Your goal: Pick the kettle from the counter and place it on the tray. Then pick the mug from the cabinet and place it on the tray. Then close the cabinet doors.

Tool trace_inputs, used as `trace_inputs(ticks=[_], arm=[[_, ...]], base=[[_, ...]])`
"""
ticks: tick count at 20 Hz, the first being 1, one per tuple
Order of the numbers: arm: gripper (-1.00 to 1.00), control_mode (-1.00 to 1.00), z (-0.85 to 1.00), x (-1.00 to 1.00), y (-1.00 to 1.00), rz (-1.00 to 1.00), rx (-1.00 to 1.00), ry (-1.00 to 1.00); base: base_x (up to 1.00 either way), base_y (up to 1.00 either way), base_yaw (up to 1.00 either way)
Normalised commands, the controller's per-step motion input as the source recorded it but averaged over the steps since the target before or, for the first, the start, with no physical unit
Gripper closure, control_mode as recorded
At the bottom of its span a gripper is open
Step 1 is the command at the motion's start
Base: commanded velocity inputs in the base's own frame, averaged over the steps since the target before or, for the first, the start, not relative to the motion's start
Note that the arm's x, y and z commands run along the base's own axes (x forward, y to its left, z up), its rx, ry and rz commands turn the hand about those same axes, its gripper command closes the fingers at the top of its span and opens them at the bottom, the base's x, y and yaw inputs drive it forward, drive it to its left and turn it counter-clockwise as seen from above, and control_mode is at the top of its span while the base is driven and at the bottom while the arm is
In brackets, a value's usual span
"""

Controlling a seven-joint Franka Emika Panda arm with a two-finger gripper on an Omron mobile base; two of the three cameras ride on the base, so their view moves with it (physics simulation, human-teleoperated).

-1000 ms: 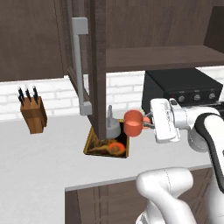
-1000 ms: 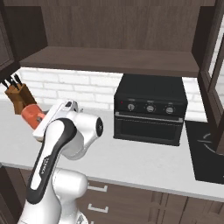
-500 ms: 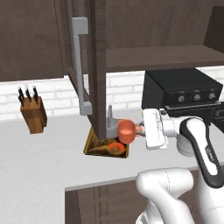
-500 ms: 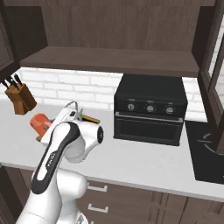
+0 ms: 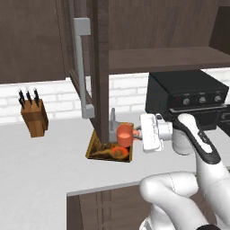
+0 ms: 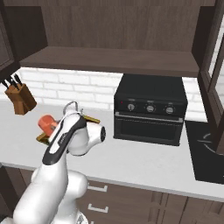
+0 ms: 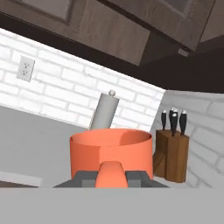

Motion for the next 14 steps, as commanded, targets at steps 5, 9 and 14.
trace_inputs(ticks=[5,9,14], arm=[[1.0,-1.0,-0.52,0.56,0.04,0.09,0.0,0.0],[1.0,-1.0,-0.53,0.46,0.02,0.07,0.0,0.0],[1.0,-1.0,-0.44,0.46,0.02,0.04,0.0,0.0]], base=[[0.0,0.0,0.0],[0.0,0.0,0.0],[0.0,0.0,0.0]])
